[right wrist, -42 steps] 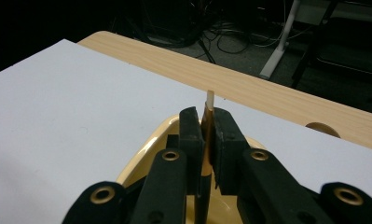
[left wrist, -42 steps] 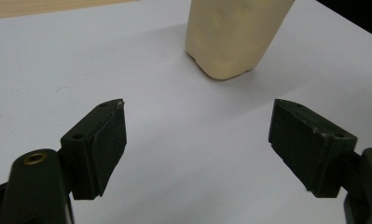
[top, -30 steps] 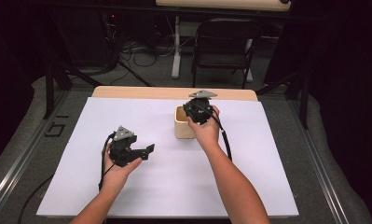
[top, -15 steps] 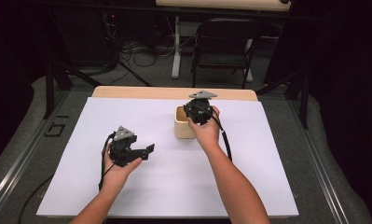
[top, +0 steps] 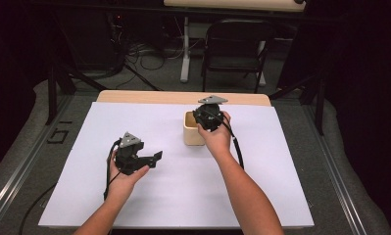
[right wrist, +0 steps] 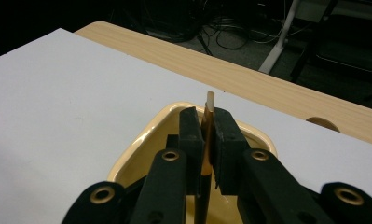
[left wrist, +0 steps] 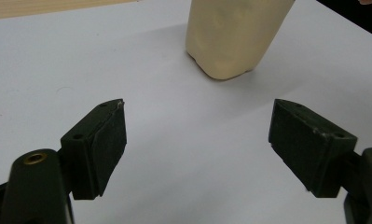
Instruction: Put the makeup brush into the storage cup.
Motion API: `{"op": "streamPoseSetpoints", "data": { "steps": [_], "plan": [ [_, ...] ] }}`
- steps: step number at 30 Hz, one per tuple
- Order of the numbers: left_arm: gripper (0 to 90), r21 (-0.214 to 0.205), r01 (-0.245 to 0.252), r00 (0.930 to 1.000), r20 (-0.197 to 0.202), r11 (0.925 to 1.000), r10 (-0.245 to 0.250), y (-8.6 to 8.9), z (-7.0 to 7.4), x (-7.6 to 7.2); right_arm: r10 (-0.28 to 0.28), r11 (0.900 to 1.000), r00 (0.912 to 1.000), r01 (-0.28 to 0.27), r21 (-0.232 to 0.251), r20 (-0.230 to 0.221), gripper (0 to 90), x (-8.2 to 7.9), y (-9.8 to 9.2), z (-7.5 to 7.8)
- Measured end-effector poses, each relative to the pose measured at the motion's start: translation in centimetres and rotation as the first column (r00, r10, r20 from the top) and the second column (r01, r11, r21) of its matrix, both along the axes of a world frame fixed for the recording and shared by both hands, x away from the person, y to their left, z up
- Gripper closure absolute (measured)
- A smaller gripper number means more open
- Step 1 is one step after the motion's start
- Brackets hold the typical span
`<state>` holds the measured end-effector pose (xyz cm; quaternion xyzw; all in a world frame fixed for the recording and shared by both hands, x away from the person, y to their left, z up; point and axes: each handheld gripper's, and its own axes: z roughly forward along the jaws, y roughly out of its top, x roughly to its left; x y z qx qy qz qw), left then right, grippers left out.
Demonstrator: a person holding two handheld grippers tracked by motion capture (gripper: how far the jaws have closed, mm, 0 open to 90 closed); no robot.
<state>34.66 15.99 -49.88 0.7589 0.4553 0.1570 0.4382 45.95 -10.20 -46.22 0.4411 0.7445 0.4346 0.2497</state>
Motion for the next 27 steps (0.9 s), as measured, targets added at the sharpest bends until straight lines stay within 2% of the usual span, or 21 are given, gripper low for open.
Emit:
{"op": "streamPoseSetpoints", "data": {
  "steps": [3,4,7,11,16,27],
  "plan": [
    [19.4,0.000,-0.002,1.0000,-0.001,1.0000,0.002,0.02,0.00,0.00,0.002,1.0000,1.0000,-0.002,-0.003,0.002,81.6,-0.02,-0.02,-0.01],
    [19.4,0.000,-0.002,1.0000,-0.001,1.0000,0.002,0.02,0.00,0.00,0.002,1.0000,1.0000,-0.002,-0.001,0.002,77.9,-0.03,-0.03,0.01],
    [19.4,0.000,-0.002,1.0000,-0.001,1.0000,0.002,0.02,0.00,0.01,-0.002,0.9999,1.0000,0.002,0.013,-0.009,59.2,0.04,-0.06,0.03],
    [19.4,-0.003,-0.005,1.0000,-0.001,1.0000,0.005,0.06,0.02,0.01,-0.012,0.9999,0.9998,0.012,-0.005,-0.015,46.1,0.07,0.00,-0.02],
    [19.4,-0.001,-0.003,1.0000,-0.003,1.0000,0.003,0.10,0.00,0.06,-0.016,0.9997,0.9997,0.015,-0.020,-0.017,43.4,0.08,-0.06,-0.04],
    [19.4,-0.002,-0.003,1.0000,-0.003,1.0000,0.003,0.11,-0.03,0.07,-0.016,0.9998,0.9997,0.015,-0.015,-0.017,42.9,0.08,-0.19,0.05]
  ]
}}
